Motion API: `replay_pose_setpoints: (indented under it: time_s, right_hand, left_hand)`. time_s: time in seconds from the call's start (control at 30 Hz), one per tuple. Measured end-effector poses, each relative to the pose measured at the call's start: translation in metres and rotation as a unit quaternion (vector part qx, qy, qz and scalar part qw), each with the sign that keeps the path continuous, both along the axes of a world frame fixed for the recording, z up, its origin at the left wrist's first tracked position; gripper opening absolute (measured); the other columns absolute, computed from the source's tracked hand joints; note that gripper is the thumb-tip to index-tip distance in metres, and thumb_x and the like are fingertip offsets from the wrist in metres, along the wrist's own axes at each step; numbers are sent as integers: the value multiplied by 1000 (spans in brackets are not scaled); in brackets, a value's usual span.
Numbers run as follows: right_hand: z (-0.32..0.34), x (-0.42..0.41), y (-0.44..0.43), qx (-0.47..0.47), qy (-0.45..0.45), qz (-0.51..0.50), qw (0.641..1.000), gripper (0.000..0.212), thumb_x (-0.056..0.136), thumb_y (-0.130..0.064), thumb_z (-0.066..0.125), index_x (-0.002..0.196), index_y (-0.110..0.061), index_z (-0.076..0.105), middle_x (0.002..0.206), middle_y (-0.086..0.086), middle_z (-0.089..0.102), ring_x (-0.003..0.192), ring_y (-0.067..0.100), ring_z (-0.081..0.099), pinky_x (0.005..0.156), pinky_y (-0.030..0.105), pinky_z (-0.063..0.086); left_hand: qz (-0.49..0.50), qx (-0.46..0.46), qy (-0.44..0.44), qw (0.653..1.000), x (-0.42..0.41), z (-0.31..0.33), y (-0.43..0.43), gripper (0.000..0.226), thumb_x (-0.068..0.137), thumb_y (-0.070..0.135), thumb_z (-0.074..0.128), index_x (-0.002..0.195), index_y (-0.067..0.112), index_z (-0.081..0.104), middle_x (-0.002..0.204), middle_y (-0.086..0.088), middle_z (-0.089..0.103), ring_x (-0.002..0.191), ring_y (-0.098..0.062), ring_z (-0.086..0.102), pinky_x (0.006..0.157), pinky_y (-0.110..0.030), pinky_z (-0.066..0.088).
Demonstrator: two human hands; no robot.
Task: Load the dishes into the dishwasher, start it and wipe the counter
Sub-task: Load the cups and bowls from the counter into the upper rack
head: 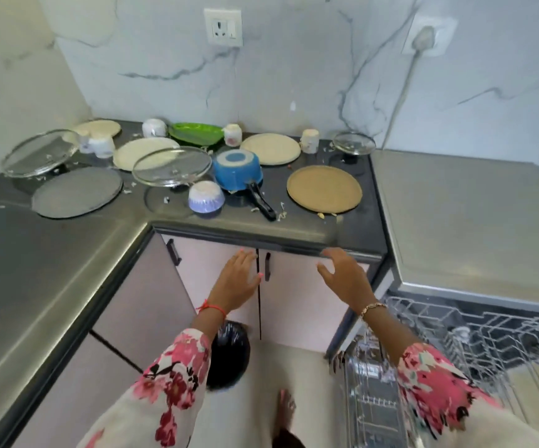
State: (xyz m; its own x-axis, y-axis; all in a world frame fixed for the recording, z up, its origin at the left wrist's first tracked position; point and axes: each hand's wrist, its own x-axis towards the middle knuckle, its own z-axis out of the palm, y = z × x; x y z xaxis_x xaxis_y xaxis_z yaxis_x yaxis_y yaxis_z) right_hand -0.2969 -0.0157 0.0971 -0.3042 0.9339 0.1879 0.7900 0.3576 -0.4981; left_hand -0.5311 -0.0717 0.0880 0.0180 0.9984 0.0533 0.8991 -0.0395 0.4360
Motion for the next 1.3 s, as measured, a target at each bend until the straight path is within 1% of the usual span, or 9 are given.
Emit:
replay_pose_setpoints:
  time_s: [0.1, 0.2, 0.33, 0.57, 0.73, 0.87, 0.97, 1.23, 1.3]
  right_hand:
    - [17, -14, 70, 25, 37, -10, 999, 31, 91, -24, 57, 114, -4, 58, 109, 10, 62, 96, 25, 61, 78, 27, 45]
    - [28, -25, 150, 41, 36, -7, 999, 34, 91, -22, 57, 119, -4, 56, 121, 10, 59, 109, 25, 57, 87, 34, 46]
    - [36, -34, 256, 18, 16, -13, 1000, 39, 91, -27, 56, 125, -8, 51, 128, 8, 53, 111, 26, 55, 88, 35, 44]
    - [44, -48, 402, -30, -14, -5, 999, 53, 91, -33, 54, 136, -8, 39, 134, 11, 44, 115, 27, 52, 89, 40, 47]
    - [43, -65, 471, -36, -14, 11, 999, 56, 91, -29, 56, 138, -7, 34, 134, 16, 40, 119, 32, 46, 93, 40, 43]
    - [40, -81, 508, -77, -26, 11, 997, 64, 88, -29, 59, 141, -11, 28, 140, 16, 31, 124, 36, 41, 97, 47, 41]
    - [34, -93, 527, -110, -56, 15, 992, 69, 86, -27, 61, 143, -14, 25, 145, 15, 22, 129, 40, 33, 101, 47, 36]
    - [27, -105, 541, -133, -65, 12, 989, 55, 80, -18, 64, 130, -15, 40, 130, 17, 32, 110, 43, 48, 90, 41, 42]
    - [29, -104, 541, -139, -55, 16, 989, 58, 78, -15, 66, 130, -15, 41, 127, 17, 34, 110, 42, 48, 90, 40, 43]
  left_hand:
    - [-8, 52, -26, 998, -7, 12, 70, 47, 94, 25, 50, 134, 2, 40, 145, -13, 36, 140, -24, 25, 114, -23, 11]
    - [-36, 65, -28, 997, -3, 22, 145, 48, 94, 21, 50, 135, 0, 37, 146, -15, 34, 139, -25, 26, 115, -26, 14]
    - [-33, 14, -30, 999, 3, 32, 249, 53, 96, 20, 43, 143, 4, 24, 153, -10, 20, 143, -20, 14, 115, -25, 7]
    - [0, -65, 14, 998, 4, 17, 372, 52, 99, 11, 34, 145, 0, 12, 154, -16, 8, 144, -27, 6, 117, -32, 7]
    - [1, -47, 32, 998, -11, -11, 399, 49, 100, 16, 34, 145, 2, 20, 155, -12, 10, 144, -25, 10, 117, -30, 8]
    - [7, -19, 51, 998, -8, -32, 395, 49, 102, 21, 25, 148, 11, 12, 157, -2, -3, 145, -21, -1, 117, -34, 7]
    - [24, 3, 39, 999, -7, -39, 394, 48, 102, 21, 25, 148, 14, 11, 157, 1, 1, 145, -18, -2, 120, -35, 7]
    - [41, 27, 19, 999, -6, -41, 392, 57, 94, 37, 12, 147, 19, 18, 156, 7, 11, 145, -12, 5, 113, -22, -2]
    - [42, 24, 14, 999, -7, -42, 393, 53, 96, 35, 20, 147, 20, 19, 156, 8, 12, 145, -11, 5, 113, -22, -1]
